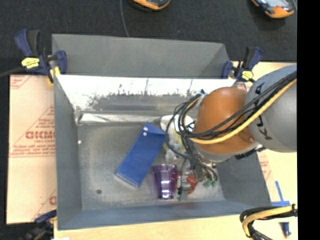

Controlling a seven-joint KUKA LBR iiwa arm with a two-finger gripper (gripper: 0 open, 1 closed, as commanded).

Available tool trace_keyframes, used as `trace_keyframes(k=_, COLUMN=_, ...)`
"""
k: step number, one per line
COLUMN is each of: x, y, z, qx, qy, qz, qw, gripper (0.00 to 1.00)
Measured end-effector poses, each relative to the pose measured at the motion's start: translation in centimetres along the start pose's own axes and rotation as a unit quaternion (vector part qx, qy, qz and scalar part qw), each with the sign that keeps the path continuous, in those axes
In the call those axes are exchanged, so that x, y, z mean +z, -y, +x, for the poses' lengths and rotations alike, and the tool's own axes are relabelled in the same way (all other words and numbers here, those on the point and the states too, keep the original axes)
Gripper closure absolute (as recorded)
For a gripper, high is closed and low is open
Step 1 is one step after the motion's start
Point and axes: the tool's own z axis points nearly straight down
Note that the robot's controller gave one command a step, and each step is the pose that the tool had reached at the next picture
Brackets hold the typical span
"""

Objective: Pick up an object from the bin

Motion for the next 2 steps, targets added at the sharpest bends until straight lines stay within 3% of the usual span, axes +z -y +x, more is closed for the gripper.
trace_keyframes(k=1, x=-0.3, y=0.1, z=-0.3, qx=0.0, qy=0.0047, qz=0.0, qw=1.0, gripper=0.0)
trace_keyframes(k=2, x=9.8, y=6.8, z=-9.3, qx=-0.067, qy=0.009, qz=0.001, qw=0.9977, gripper=0.0)
